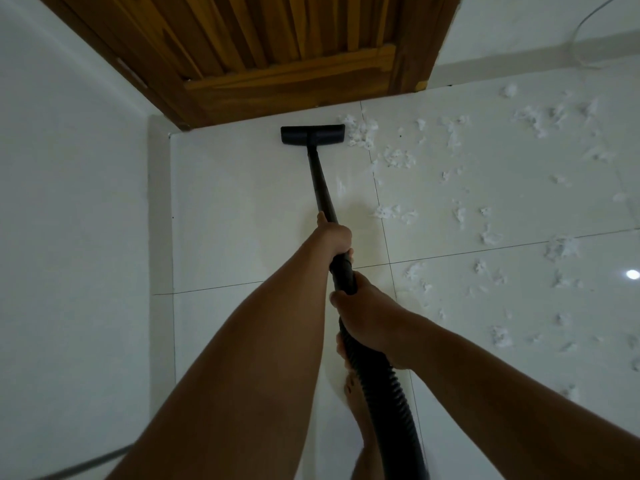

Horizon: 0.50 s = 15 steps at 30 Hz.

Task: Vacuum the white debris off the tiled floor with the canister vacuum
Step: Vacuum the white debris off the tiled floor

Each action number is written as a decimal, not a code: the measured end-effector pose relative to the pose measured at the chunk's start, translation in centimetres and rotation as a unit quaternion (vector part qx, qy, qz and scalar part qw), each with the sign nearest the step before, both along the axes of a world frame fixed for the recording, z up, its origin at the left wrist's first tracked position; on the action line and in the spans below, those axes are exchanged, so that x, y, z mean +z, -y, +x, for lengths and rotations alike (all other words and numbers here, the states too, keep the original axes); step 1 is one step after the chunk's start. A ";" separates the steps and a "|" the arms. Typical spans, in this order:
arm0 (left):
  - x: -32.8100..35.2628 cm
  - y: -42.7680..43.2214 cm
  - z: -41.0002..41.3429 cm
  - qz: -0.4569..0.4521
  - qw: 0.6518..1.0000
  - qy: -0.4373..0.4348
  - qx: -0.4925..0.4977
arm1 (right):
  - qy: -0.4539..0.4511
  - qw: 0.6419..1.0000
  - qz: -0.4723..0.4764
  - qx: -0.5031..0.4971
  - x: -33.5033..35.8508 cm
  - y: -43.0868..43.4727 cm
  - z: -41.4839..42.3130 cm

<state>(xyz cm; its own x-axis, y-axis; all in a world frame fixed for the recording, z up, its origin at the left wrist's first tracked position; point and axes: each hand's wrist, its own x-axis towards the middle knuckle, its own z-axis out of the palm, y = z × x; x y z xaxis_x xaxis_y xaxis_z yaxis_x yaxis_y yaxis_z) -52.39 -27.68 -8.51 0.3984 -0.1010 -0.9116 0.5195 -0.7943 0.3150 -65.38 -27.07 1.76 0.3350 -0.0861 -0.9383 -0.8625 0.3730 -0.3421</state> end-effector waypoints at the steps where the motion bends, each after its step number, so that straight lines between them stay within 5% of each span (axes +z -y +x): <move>1: 0.1 -0.3 -0.3 0.000 1.000 -0.003 0.004 | -0.001 1.000 0.002 0.001 0.1 -0.3 -0.3; 15: 1.3 -4.6 -8.4 -0.002 0.999 -0.021 0.028 | 0.011 0.999 -0.004 0.030 2.0 -3.9 -8.2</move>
